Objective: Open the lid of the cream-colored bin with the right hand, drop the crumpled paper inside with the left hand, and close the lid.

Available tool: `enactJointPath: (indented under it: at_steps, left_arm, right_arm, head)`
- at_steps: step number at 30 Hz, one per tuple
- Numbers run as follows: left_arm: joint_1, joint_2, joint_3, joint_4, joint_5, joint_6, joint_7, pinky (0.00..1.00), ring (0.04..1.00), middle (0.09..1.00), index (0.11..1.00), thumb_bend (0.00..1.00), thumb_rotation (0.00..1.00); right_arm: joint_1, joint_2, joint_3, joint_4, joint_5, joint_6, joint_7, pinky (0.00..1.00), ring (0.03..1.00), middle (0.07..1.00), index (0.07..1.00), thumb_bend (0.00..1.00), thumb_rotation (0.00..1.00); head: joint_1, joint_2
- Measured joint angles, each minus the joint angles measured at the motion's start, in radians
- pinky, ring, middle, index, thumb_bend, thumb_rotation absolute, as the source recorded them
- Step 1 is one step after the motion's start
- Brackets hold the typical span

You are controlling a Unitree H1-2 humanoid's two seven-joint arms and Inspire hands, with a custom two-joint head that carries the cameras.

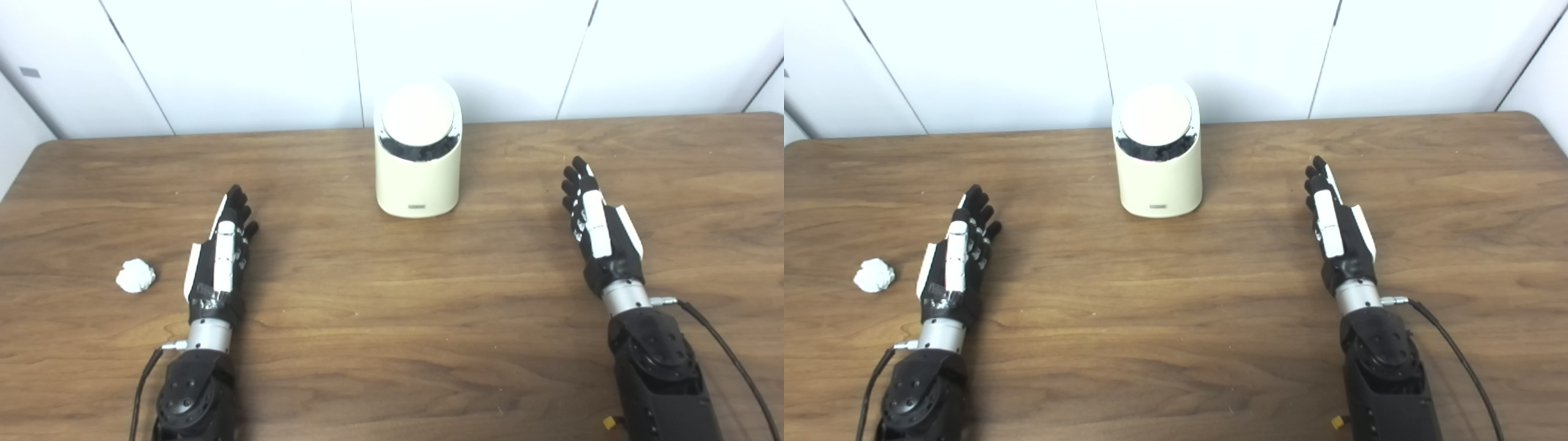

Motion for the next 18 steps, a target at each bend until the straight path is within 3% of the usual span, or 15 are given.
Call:
enactJointPath:
  at_steps: [18]
  left_arm:
    - [-0.002, 0.000, -0.001, 0.001, 0.012, 0.000, 0.001, 1.00, 0.999, 0.983, 0.996, 0.39, 0.93]
  right_arm:
    - [-0.010, -0.001, -0.015, 0.009, 0.020, 0.001, 0.002, 1.00, 0.992, 0.985, 1.000, 0.55, 1.00]
  head:
    - [0.014, -0.018]
